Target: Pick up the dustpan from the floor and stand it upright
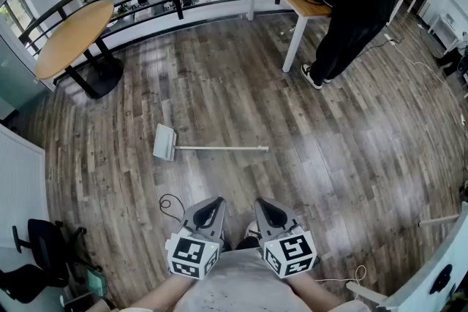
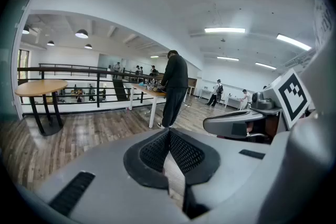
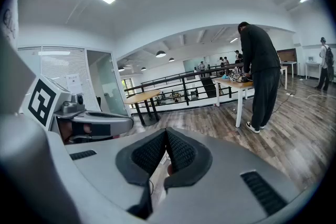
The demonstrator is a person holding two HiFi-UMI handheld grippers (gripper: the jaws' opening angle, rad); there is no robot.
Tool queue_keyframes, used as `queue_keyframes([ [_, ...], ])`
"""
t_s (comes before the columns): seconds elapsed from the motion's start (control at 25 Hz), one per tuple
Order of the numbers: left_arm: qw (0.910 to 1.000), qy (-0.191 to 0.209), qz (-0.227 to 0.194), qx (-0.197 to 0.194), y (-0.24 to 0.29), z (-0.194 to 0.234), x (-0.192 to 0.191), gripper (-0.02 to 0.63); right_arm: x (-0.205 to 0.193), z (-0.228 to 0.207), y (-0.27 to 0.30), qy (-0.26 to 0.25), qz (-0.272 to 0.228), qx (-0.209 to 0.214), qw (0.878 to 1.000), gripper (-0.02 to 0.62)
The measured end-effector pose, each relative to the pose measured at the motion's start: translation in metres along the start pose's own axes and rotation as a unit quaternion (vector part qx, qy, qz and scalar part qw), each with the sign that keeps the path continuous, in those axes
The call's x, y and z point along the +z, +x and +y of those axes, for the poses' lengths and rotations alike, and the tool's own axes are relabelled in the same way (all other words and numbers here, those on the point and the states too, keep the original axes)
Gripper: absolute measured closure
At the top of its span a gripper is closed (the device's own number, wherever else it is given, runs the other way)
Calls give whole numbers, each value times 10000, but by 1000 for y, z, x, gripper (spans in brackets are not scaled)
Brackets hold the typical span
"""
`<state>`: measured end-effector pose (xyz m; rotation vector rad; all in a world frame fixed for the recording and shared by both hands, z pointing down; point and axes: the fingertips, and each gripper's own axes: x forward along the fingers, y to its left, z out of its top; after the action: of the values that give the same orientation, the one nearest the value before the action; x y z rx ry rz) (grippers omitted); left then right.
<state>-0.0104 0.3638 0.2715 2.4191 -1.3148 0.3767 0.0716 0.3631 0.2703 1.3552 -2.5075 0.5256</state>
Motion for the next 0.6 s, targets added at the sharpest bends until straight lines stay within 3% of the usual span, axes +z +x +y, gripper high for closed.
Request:
queue_keyframes([
  [0.6,9998,-155,20,-97,0,6,1,584,7,3,3,49,-43,-91,9999,571],
])
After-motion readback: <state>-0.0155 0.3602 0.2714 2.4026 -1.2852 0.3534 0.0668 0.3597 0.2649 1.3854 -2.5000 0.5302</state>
